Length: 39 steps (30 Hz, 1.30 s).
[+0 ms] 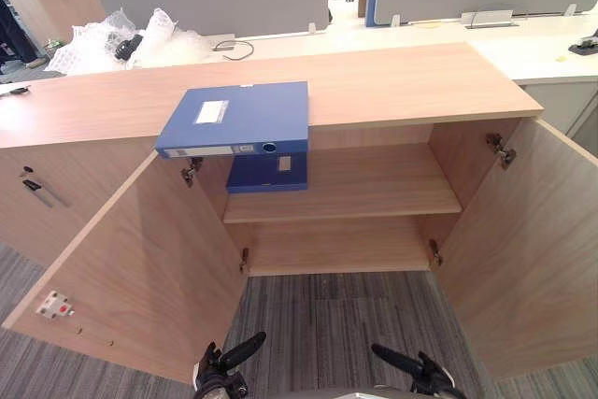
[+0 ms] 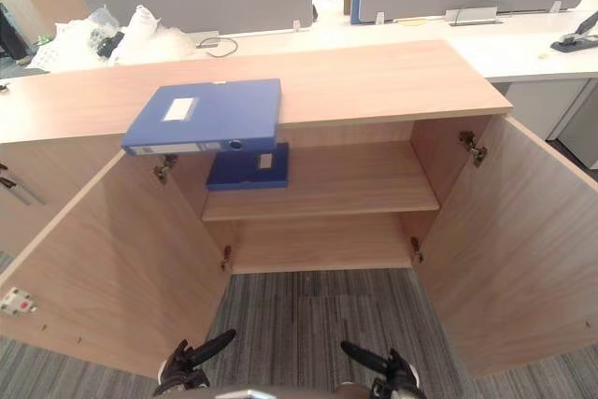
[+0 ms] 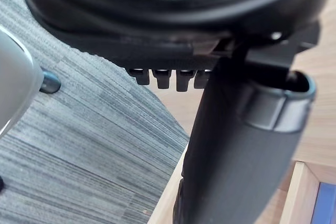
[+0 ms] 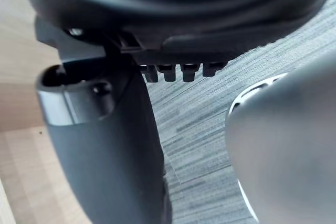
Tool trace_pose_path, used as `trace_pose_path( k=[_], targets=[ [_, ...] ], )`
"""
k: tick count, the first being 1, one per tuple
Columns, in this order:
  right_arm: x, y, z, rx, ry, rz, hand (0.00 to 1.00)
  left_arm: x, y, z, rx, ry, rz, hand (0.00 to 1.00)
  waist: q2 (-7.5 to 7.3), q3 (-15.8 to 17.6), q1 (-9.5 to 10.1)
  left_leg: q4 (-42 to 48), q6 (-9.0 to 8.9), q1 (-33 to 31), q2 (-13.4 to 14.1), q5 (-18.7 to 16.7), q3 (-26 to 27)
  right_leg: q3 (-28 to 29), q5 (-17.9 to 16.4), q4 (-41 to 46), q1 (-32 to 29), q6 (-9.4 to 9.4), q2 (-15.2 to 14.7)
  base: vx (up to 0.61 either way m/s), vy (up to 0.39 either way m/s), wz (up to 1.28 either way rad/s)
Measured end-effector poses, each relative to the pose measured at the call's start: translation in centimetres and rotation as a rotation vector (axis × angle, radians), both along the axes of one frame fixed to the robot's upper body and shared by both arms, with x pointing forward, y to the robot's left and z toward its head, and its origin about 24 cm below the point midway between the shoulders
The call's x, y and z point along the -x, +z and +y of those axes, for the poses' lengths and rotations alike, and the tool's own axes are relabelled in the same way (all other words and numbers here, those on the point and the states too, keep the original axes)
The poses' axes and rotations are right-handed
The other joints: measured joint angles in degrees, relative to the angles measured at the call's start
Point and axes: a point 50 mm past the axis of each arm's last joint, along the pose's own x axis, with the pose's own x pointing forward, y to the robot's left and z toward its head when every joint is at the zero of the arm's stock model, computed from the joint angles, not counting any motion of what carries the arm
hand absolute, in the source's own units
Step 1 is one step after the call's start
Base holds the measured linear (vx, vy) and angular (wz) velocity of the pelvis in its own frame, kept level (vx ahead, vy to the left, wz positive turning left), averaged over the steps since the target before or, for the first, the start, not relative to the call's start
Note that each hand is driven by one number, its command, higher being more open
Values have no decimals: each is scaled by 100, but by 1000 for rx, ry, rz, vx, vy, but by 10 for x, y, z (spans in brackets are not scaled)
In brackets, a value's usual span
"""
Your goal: Walk over to the cabinet, pick up the folder, carry it to the office cabinet, place the folder inside the office cabinet, then close the office cabinet door
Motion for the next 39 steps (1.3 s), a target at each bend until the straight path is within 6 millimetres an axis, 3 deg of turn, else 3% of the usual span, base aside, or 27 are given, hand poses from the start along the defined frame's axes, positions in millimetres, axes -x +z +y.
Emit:
trace_pose_path(
  k=[2,4,6,8,10,11,12,13,15,17,20,24,29,35,39],
  targets=[
    [3,0,-1,8,2,8,100,-4,3,4,-10,16,-27,100,-26,49,-15,1996,-233,-827,317,26,-47,-116,14,-431,498,-45,158,156,-162,20],
    [5,-1,0,7,15,16,100,-4,5,7,-15,31,-41,100,-44,63,29,2928,-258,-1213,381,-61,40,-123,22,-670,854,-61,206,168,-52,-4],
    [5,-1,1,7,36,18,100,-5,6,8,-17,33,-51,100,-50,69,67,3033,-145,-1473,349,-160,196,-98,34,-838,1074,-47,192,185,32,-12],
    [3,-1,6,-5,42,16,100,-8,7,9,-22,31,-61,100,-78,117,120,2246,-48,-1654,137,-245,309,-21,41,-862,1201,-12,78,242,144,-21],
    [1,-1,7,-5,50,12,100,-8,7,8,-18,28,-62,100,-45,120,146,1239,215,-1632,-30,84,319,51,30,-833,1216,123,42,224,178,-16],
    [-1,0,5,0,54,7,100,-8,6,8,-3,32,-64,100,-12,122,181,743,256,-1507,-126,227,248,102,-16,-813,1220,256,43,299,229,9],
    [-3,-1,13,-18,64,2,100,-11,8,14,9,48,-85,100,-216,131,169,330,312,-1318,-372,262,255,131,8,-829,1205,351,-139,287,216,16],
    [-3,-1,16,-24,68,2,100,-11,8,15,16,55,-92,100,-267,122,174,223,341,-1268,-438,281,259,145,31,-850,1218,391,-191,230,141,19],
    [-4,-2,21,-40,93,-1,100,-9,7,17,48,71,-108,100,-340,86,187,-70,441,-1053,-633,342,267,193,126,-908,1350,434,-336,164,96,14],
    [-2,-2,21,-44,95,-4,100,-9,7,13,79,65,-122,100,-300,5,191,-416,485,-818,-715,435,268,226,280,-1012,1451,456,-369,147,62,9],
    [-5,-1,21,-44,98,-17,100,-12,10,4,155,83,-182,100,-259,-68,198,-1068,470,-558,-786,773,232,227,503,-1245,1532,455,-339,93,-33,9],
    [-3,-1,21,-48,104,-15,100,-23,21,-12,191,-29,-266,100,-236,-93,190,-1692,392,-437,-784,1183,111,233,622,-1506,1533,436,-242,32,-112,13],
    [5,-2,13,-21,142,18,100,-38,61,-40,220,-242,-478,100,-72,-143,188,-2077,304,-372,-676,1458,29,318,663,-1610,1491,379,-55,3,-119,6],
    [7,-1,4,13,180,35,100,-53,98,-37,53,-449,-622,100,133,-251,196,-2264,267,-356,-592,1608,26,392,671,-1614,1413,367,67,-48,-81,-2],
    [4,0,4,20,245,38,100,-49,121,-30,-124,-777,-657,100,167,-273,211,-2340,245,-327,-552,1646,26,430,671,-1649,1412,367,105,-81,-46,-3]
  ],
)
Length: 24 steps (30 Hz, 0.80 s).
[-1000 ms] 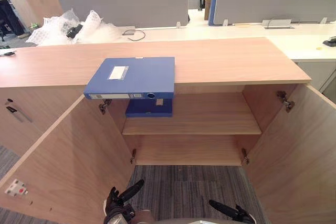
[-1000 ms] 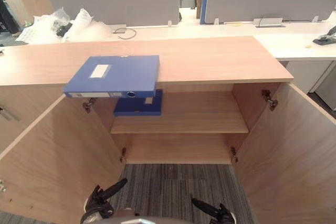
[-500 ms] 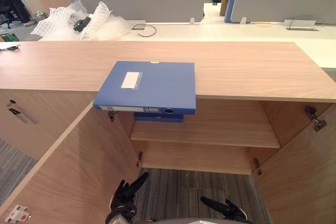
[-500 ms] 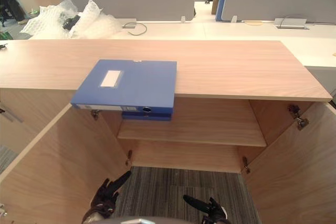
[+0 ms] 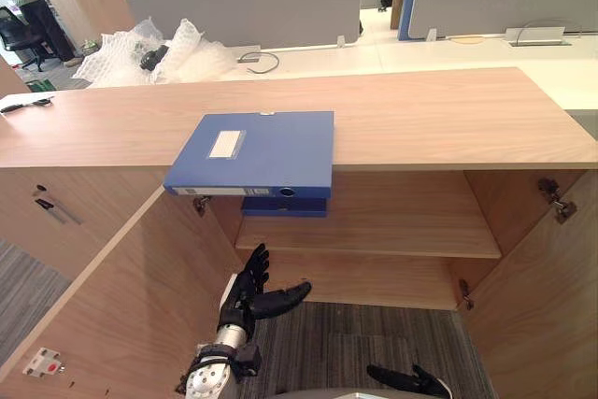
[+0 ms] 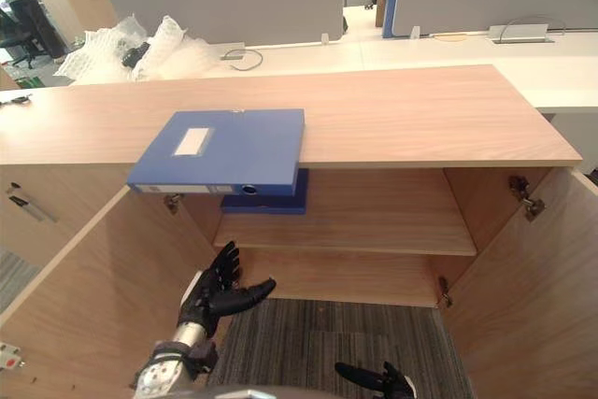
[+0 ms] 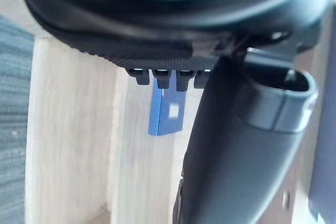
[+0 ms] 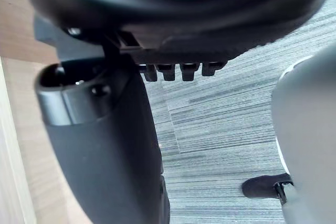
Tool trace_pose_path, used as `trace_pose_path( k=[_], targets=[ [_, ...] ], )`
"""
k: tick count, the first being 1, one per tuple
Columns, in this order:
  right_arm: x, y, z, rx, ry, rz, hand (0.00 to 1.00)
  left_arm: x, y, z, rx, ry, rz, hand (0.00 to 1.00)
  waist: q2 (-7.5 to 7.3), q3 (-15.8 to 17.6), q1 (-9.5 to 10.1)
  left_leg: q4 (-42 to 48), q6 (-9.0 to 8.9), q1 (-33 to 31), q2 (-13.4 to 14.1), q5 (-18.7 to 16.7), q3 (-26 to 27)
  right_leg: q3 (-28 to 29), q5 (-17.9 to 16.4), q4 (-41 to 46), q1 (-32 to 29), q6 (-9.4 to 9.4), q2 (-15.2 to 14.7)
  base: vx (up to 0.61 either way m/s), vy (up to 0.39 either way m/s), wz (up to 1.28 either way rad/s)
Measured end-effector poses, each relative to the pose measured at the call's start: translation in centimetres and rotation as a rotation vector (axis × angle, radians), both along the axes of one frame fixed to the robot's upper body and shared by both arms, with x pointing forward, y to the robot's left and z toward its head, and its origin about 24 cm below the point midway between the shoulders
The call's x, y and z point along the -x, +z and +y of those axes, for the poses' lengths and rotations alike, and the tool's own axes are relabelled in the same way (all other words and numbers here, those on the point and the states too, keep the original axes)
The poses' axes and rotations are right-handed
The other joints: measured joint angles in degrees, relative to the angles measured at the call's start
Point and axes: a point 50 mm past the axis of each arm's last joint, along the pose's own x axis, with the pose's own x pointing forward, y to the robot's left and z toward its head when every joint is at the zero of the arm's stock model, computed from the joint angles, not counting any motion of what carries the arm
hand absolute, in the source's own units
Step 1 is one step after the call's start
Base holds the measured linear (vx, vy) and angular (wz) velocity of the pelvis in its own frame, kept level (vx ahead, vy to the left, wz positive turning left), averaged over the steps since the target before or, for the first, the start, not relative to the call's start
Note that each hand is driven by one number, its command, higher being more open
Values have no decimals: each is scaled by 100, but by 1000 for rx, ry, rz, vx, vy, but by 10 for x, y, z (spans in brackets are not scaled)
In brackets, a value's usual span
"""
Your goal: Walk over to the cabinet, pick up the folder, carry it to the office cabinet, place the folder inside the office cabinet, then close the office cabinet door
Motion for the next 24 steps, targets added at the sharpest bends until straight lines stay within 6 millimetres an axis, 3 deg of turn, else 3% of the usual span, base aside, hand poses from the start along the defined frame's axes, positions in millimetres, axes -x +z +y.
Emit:
trace_pose_path(
  k=[4,9,18,24],
  targets=[
    [-1,1,-3,-6,43,6,100,-1,28,6,-68,-203,-93,100,15,-16,16,-104,6,4,-12,72,45,78,0,-64,-40,0,-14,-88,-6,-7],
    [2,1,-9,-5,82,19,100,-7,78,1,24,-460,-235,100,3,-105,28,-103,35,-105,-81,91,86,188,-5,-255,-74,-4,-87,-102,18,-7],
    [10,-1,-14,-9,59,48,100,-19,102,-13,224,-598,-294,100,33,-266,14,-163,30,-126,-111,235,64,285,-70,-385,-60,-62,-53,-73,-3,0],
    [22,-3,-24,-3,9,96,100,-31,125,-37,330,-712,-377,100,19,-326,-35,-164,12,-135,-87,310,-31,289,-90,-372,-59,-84,22,-53,-36,4]
  ],
)
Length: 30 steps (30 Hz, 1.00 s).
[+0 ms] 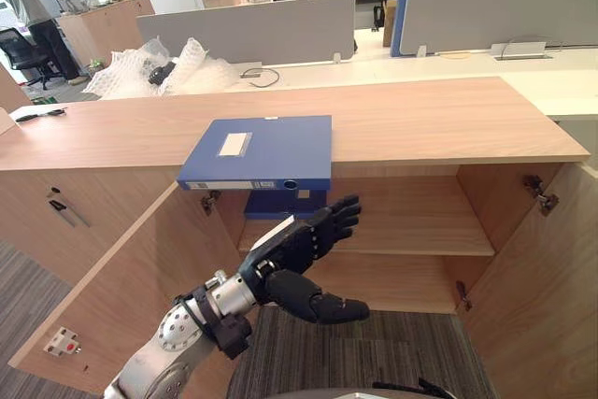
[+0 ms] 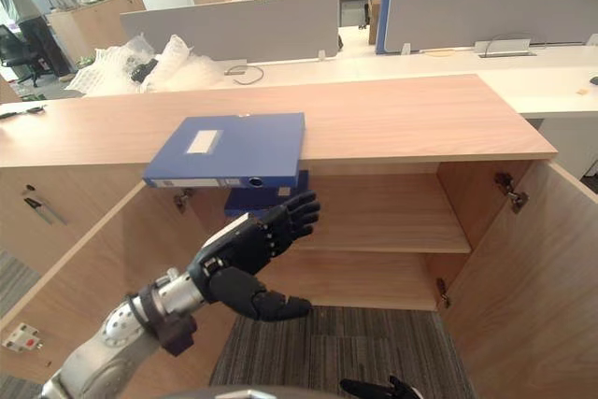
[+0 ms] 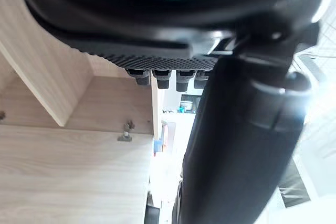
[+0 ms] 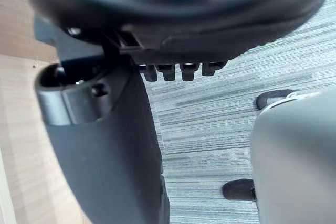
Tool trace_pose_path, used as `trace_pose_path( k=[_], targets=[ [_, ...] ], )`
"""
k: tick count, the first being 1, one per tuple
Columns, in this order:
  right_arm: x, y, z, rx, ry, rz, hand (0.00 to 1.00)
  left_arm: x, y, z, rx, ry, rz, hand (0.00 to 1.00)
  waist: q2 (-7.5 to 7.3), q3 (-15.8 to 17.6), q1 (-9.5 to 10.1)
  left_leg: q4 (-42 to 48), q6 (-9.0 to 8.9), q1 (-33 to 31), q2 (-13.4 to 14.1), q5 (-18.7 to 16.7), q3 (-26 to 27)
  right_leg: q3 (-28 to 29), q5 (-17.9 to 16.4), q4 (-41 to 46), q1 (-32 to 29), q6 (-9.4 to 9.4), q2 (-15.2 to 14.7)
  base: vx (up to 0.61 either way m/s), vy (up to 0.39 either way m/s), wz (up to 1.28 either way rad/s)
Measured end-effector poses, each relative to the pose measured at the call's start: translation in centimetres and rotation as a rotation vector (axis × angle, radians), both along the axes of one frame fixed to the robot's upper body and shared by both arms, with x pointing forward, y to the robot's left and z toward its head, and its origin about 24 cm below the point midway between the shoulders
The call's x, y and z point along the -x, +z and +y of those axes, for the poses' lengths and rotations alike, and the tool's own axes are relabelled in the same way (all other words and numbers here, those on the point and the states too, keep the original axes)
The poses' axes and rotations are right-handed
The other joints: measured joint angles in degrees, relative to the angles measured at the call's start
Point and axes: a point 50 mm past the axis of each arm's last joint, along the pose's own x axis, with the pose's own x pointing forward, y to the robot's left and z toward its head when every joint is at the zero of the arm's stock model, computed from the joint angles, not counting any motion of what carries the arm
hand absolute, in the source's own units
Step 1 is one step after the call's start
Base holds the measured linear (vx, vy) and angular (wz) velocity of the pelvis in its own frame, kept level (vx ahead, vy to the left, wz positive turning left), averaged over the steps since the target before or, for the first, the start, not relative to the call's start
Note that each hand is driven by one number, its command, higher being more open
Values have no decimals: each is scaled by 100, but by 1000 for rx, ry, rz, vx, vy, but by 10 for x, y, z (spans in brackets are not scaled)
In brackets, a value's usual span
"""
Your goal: Walk over to the cabinet, pick up the folder, carry it to the office cabinet, place the folder inside the office cabinet, then close the office cabinet door
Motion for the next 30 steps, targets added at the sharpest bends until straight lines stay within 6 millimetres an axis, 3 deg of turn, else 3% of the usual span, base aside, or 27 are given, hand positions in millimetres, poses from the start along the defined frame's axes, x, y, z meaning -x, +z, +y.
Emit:
trace_pose_path(
  k=[4,7,11,14,17,25,30],
  targets=[
    [7,-1,-3,-1,-34,25,100,-8,14,-6,43,-8,-67,100,-13,-2,-34,1,11,0,-3,20,-65,8,1,4,0,0,10,-34,-16,1],
    [11,-2,-3,-2,-48,40,100,-14,22,-4,73,88,-121,100,-54,4,-35,1,17,1,-7,25,-82,20,1,4,1,0,10,-21,-2,0],
    [13,-3,-1,-7,-86,39,100,-22,41,21,-76,444,-370,100,-120,22,-24,1,18,6,-9,28,-91,25,1,-2,9,0,8,-30,-2,0],
    [21,-5,3,-10,-144,56,100,-13,57,45,-146,822,-553,100,-201,55,14,1,18,9,-20,27,-126,25,0,-31,41,-1,8,-16,-3,5],
    [24,-6,6,2,-160,74,100,-5,60,52,-281,1020,-687,100,-284,63,70,1,17,9,-22,27,-143,22,0,-33,53,-1,6,-24,-5,5],
    [24,-5,7,34,-105,72,100,1,66,45,-573,1069,-973,100,-265,28,25,0,18,23,-4,27,-100,66,0,-33,50,1,0,-40,4,-3],
    [29,-4,6,49,-74,81,100,1,71,43,-742,999,-1183,100,-183,-51,16,-1,6,48,28,19,-49,128,0,-31,48,1,12,-24,-6,-5]
  ],
)
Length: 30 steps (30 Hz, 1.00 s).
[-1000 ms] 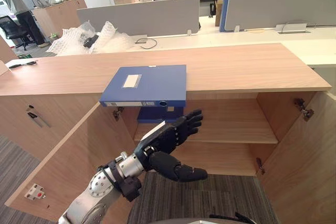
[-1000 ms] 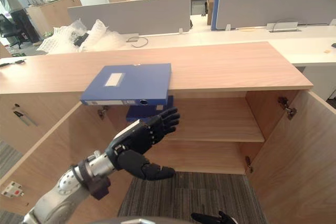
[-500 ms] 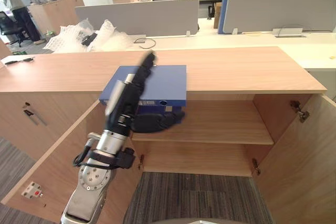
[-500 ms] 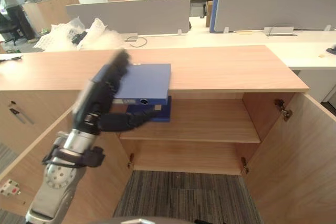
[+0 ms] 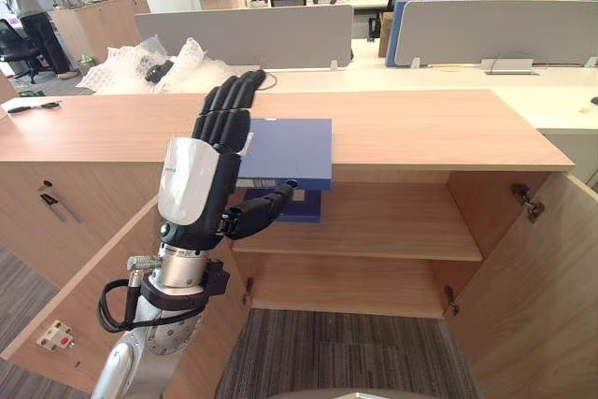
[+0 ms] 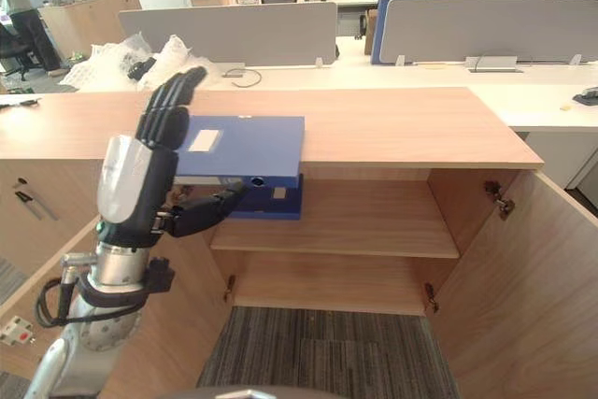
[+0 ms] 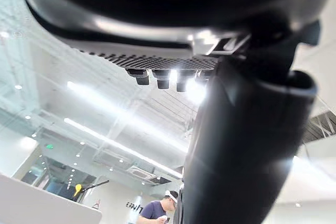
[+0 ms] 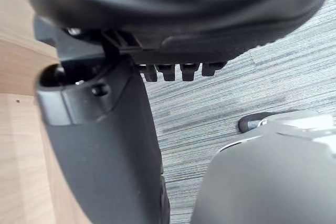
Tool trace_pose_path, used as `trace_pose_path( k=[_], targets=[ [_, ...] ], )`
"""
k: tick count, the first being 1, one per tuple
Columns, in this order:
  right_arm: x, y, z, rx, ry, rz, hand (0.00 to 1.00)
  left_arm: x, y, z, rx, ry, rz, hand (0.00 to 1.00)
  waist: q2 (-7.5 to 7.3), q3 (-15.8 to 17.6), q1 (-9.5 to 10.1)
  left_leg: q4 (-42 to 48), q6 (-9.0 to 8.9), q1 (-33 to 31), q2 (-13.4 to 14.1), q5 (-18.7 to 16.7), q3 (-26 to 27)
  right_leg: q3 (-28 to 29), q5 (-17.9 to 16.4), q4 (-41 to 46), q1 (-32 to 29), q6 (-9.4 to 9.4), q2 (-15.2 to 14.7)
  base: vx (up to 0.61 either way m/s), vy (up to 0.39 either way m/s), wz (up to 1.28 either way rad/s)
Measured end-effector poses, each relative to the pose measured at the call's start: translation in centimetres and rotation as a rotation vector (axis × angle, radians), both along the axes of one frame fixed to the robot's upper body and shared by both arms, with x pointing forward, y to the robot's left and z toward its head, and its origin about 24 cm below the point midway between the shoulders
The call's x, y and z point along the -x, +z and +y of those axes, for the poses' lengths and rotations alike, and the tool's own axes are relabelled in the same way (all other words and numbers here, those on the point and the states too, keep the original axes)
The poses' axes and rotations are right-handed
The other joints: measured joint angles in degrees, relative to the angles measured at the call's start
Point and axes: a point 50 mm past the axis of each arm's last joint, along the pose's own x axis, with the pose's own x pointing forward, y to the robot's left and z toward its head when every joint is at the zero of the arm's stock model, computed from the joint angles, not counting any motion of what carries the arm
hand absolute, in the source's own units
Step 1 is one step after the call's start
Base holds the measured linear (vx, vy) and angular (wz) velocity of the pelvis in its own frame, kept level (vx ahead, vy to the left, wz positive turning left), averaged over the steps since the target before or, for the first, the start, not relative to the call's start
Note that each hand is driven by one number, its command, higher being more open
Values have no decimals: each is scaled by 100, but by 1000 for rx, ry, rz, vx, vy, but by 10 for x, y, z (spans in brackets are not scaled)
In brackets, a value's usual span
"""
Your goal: Walk over to the cabinet, pick up the folder, carry it to the office cabinet, place the folder inside the office cabinet, then close the office cabinet door
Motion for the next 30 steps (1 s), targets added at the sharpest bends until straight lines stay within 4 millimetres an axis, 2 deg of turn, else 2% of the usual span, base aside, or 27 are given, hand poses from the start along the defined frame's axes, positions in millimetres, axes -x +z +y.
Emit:
trace_pose_path(
  k=[10,23,30],
  targets=[
    [2,0,-1,3,-4,3,100,-7,8,-4,-158,-5,-87,100,34,-84,-4,-4,-18,0,21,-1,9,11,0,7,-6,0,18,-3,-1,0],
    [2,1,-1,-4,-11,-13,100,-38,-13,14,-204,96,43,100,33,-127,-30,-5,-30,1,42,-4,102,90,0,40,-61,-1,18,-19,-2,-3],
    [1,1,-2,-2,-9,-20,100,-52,-23,23,-141,125,136,100,34,-136,-71,-5,-30,4,52,-4,156,149,1,59,-95,0,17,-28,-4,-4]
  ],
)
